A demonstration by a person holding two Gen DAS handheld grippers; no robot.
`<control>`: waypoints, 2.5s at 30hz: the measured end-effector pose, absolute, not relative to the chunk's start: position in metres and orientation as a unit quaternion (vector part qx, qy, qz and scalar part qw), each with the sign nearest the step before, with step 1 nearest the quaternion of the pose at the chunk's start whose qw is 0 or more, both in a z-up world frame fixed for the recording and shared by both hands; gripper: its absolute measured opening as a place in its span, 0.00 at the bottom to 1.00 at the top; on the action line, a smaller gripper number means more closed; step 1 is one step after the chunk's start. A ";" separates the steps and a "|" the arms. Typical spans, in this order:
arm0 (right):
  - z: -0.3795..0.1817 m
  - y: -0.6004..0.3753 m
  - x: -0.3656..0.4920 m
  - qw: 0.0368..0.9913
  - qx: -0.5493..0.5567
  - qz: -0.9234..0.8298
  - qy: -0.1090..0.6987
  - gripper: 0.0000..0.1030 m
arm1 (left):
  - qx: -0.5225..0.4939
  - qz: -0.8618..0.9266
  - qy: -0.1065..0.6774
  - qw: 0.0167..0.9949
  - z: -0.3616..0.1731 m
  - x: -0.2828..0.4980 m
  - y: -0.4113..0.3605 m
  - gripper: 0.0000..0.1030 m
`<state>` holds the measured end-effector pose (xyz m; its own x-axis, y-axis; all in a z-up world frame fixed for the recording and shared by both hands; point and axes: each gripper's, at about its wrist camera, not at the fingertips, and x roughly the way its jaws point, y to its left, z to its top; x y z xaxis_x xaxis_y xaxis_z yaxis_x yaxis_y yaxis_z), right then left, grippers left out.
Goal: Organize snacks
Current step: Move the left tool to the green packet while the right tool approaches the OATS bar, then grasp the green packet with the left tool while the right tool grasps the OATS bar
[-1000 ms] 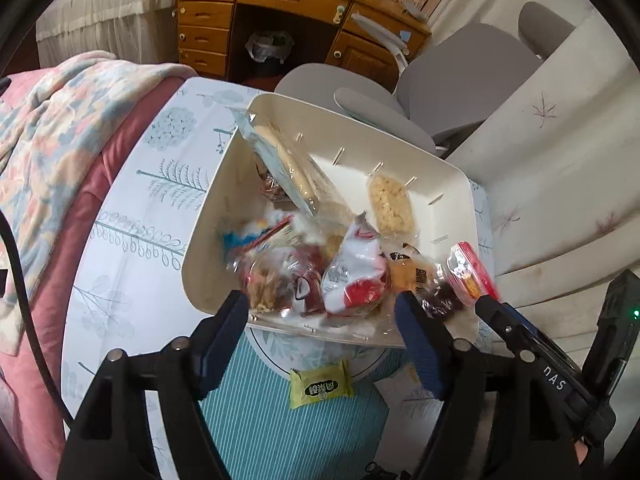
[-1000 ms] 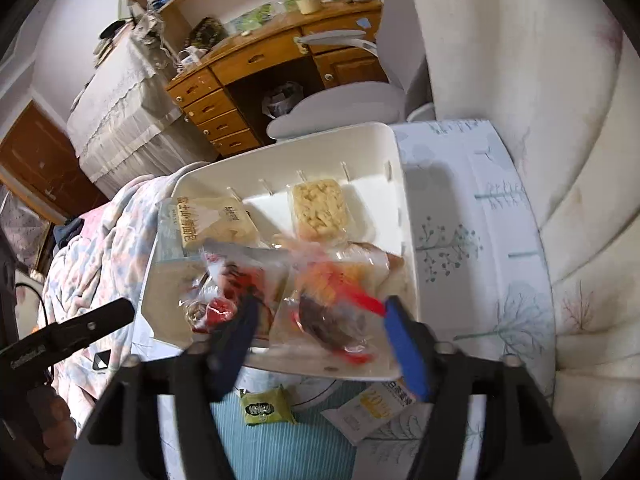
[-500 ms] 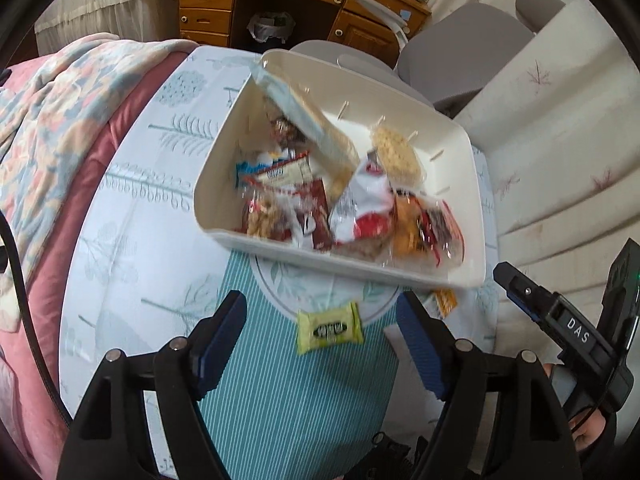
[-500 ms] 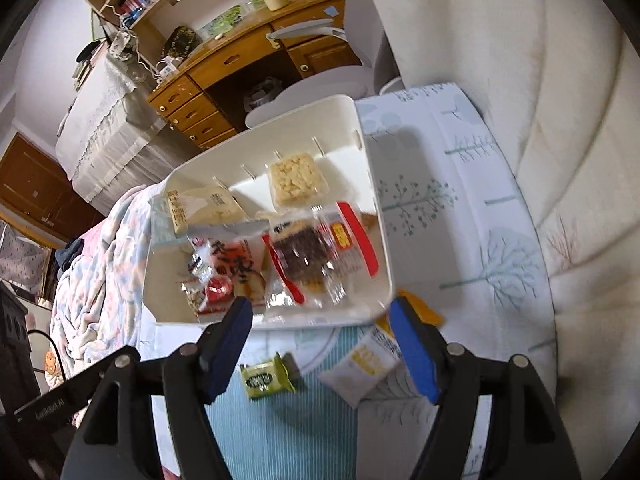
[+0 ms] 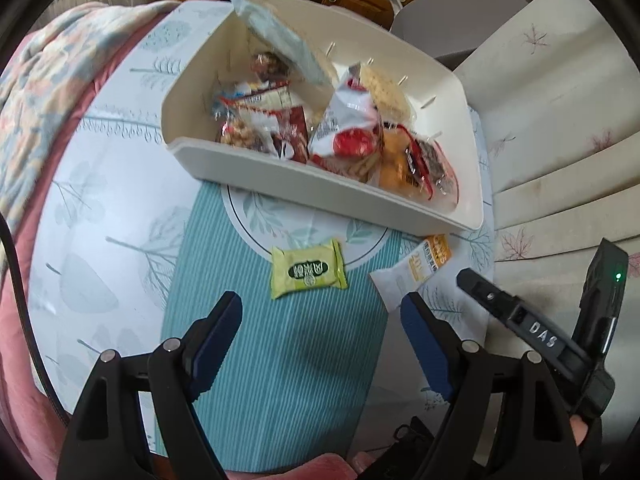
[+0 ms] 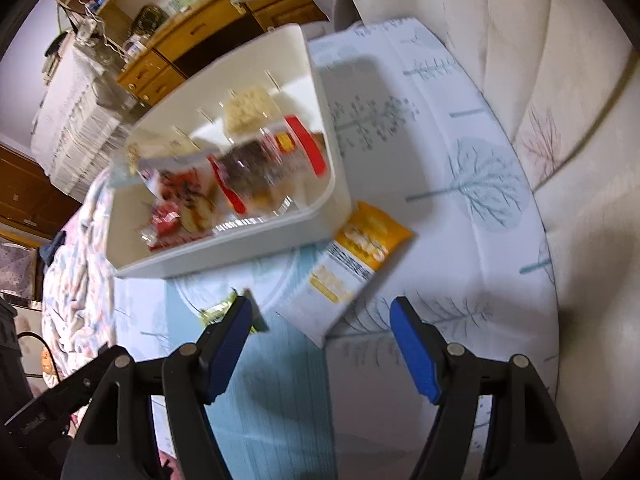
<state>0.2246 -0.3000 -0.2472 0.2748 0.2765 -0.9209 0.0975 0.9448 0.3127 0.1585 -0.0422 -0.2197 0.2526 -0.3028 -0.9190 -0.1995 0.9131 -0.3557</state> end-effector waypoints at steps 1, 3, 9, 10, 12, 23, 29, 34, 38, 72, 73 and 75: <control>-0.252 -0.300 0.223 0.779 0.154 0.055 0.605 0.70 | -0.208 -0.032 0.613 0.762 -0.223 0.158 -0.043 0.78; -0.260 -0.299 0.221 0.774 0.154 0.053 0.612 0.70 | -0.212 -0.029 0.620 0.755 -0.231 0.157 -0.046 0.78; -0.281 -0.297 0.220 0.760 0.154 0.051 0.629 0.70 | -0.211 -0.014 0.656 0.725 -0.259 0.161 -0.057 0.78; -0.286 -0.297 0.220 0.758 0.151 0.048 0.633 0.70 | -0.210 -0.011 0.660 0.721 -0.262 0.161 -0.058 0.78; -0.293 -0.297 0.221 0.754 0.149 0.046 0.638 0.70 | -0.211 -0.001 0.669 0.713 -0.271 0.165 -0.060 0.78; -0.315 -0.300 0.237 0.747 0.165 0.050 0.642 0.70 | -0.194 0.056 0.696 0.689 -0.313 0.192 -0.066 0.78; -0.320 -0.298 0.245 0.750 0.168 0.053 0.638 0.70 | -0.202 0.074 0.712 0.668 -0.333 0.201 -0.064 0.78; -0.318 -0.295 0.253 0.759 0.151 0.043 0.632 0.70 | -0.202 0.069 0.716 0.664 -0.339 0.207 -0.069 0.78; -0.316 -0.280 0.258 0.765 0.123 0.031 0.631 0.70 | -0.200 0.066 0.716 0.666 -0.342 0.210 -0.075 0.79; -0.324 -0.286 0.241 0.726 0.104 -0.006 0.680 0.40 | -0.235 0.078 0.754 0.608 -0.344 0.187 -0.075 0.49; -0.324 -0.289 0.235 0.720 0.112 -0.010 0.685 0.40 | -0.232 0.077 0.757 0.605 -0.345 0.185 -0.073 0.49; -0.329 -0.298 0.225 0.709 0.125 -0.016 0.694 0.40 | -0.228 0.077 0.763 0.600 -0.346 0.175 -0.071 0.48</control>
<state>0.2253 -0.2976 -0.3290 0.0373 0.1506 -0.9879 0.1973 0.9680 0.1550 0.1751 -0.0708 -0.3464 -0.1766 -0.2564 -0.9503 -0.4403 0.8841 -0.1567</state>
